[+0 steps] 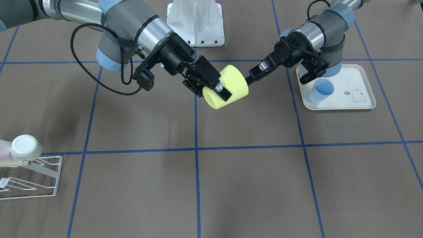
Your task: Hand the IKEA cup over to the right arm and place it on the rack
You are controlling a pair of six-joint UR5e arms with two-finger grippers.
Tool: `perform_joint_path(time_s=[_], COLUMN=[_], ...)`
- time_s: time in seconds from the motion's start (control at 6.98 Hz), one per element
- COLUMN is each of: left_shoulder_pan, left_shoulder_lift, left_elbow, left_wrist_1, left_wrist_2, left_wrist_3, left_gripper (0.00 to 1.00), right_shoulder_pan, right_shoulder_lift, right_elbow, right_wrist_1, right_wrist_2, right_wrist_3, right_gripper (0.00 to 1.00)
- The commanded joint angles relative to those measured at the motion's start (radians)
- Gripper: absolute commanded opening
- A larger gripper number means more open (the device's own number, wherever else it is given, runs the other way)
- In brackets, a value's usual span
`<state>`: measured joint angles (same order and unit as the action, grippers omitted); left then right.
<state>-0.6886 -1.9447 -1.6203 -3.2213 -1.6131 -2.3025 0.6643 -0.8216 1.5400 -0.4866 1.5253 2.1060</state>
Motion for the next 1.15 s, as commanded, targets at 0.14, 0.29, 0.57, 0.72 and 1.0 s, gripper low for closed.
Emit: perform_joint_path(time_s=[0.14,0.29,0.57,0.72,1.0], left_shoulder_pan=[-0.082,-0.118,-0.178,-0.227,-0.294], left_shoulder_lift=[0.018,0.03,0.036,0.038,0.064], left_elbow=[0.005,-0.004,-0.039,-0.059,-0.102], left_wrist_1=[0.023,0.108,0.289,0.351,0.42], left_wrist_2=[-0.069,-0.149,-0.232,-0.276,-0.368], left_wrist_3=[0.043,0.169,0.357,0.382,0.425], left_gripper=[1.0,1.0,1.0,1.0,1.0], right_shoulder_pan=[0.194,0.242,0.322,0.357,0.38], right_shoulder_lift=[-0.057,-0.086,-0.226,-0.279,-0.402], right_elbow=[0.002,0.021,0.11,0.135,0.172], right_wrist_1=[-0.091,-0.178,-0.315,-0.37,-0.423], right_wrist_2=[0.001,0.0,-0.022,-0.072,-0.218], right_wrist_3=[-0.218,-0.356,-0.551,-0.68,-0.981], right_gripper=[0.0,0.0,0.0,0.0,0.0])
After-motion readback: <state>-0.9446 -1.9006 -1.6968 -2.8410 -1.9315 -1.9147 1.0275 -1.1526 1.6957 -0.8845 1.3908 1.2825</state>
